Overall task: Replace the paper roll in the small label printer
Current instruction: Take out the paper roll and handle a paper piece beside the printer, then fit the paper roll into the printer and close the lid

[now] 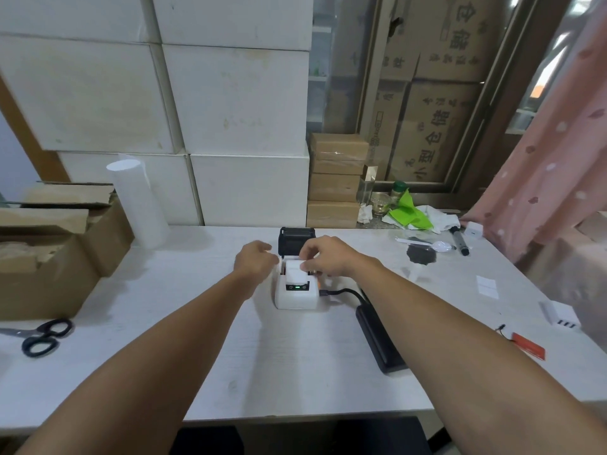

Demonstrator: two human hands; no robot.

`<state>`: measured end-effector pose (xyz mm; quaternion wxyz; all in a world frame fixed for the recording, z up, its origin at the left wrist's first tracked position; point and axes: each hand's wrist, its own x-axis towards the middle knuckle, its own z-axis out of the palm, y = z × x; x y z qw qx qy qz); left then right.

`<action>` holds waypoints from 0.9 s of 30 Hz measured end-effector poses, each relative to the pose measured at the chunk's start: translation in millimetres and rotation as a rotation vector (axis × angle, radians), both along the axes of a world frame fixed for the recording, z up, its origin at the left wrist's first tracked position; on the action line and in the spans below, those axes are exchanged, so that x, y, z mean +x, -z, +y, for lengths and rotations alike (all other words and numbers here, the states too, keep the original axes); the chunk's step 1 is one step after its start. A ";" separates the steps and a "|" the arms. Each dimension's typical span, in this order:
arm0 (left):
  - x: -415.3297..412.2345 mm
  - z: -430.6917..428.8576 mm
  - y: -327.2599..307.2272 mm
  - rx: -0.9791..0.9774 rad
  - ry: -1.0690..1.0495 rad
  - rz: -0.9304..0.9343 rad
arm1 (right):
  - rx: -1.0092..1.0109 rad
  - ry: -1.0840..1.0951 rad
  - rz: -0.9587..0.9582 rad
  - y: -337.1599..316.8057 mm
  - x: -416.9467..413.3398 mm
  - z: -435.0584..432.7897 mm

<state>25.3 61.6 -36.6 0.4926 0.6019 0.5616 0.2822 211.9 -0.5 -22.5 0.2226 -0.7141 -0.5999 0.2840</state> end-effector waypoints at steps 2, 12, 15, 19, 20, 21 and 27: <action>-2.0 7.8 -9.4 0.056 0.034 -0.026 | 0.000 0.002 -0.007 -0.4 -0.6 -0.9; 22.0 6.4 -33.1 0.102 0.260 -0.062 | 0.167 0.207 0.036 -8.5 8.5 -6.1; 18.6 5.7 -26.1 0.120 0.200 -0.106 | 0.268 0.395 0.114 -10.2 14.6 -6.1; 9.9 6.8 -18.6 0.150 0.158 -0.139 | 0.257 0.499 0.220 -8.7 18.9 -4.7; 8.1 6.2 -18.4 0.166 0.159 -0.135 | 0.231 0.505 0.230 -8.1 18.7 -4.7; 6.9 5.0 -18.6 0.184 0.159 -0.126 | 0.198 0.503 0.244 -7.6 17.4 -5.1; 1.1 -11.5 -15.8 0.284 0.219 0.012 | 0.011 0.377 0.243 0.9 0.6 -9.5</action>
